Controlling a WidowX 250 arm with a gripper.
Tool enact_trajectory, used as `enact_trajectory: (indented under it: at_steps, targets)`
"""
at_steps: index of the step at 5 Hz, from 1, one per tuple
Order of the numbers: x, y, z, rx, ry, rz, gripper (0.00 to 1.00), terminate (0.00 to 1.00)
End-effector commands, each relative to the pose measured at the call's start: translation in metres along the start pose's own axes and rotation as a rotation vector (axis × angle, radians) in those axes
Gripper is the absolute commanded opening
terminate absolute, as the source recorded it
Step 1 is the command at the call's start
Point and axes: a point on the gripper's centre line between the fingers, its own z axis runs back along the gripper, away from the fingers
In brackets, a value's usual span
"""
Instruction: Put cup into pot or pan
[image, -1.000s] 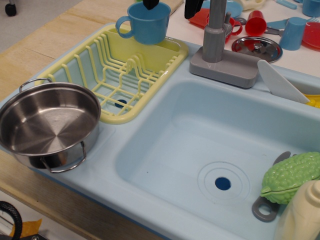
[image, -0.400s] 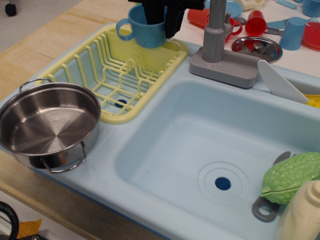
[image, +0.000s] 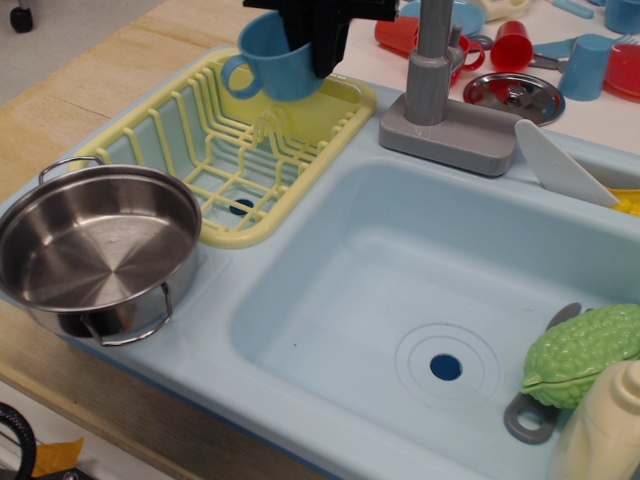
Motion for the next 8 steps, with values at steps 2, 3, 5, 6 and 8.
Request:
enact_trajectory:
  at_steps: [2,3,5,6,8]
  targets:
    - [-0.062,0.025,0.082,0.138,-0.101,0.225,0.00,0.00]
    - [-0.097,0.041,0.091,0.175,0.013,0.368,0.00,0.00]
    - [-0.123,0.057,0.073,0.157,0.155,0.421,0.00,0.00]
    - [-0.135,0.055,0.061,0.132,0.226,0.421,0.00,0.00]
    - [-0.153,0.052,0.051,0.080,0.273,0.443,1.00,0.00]
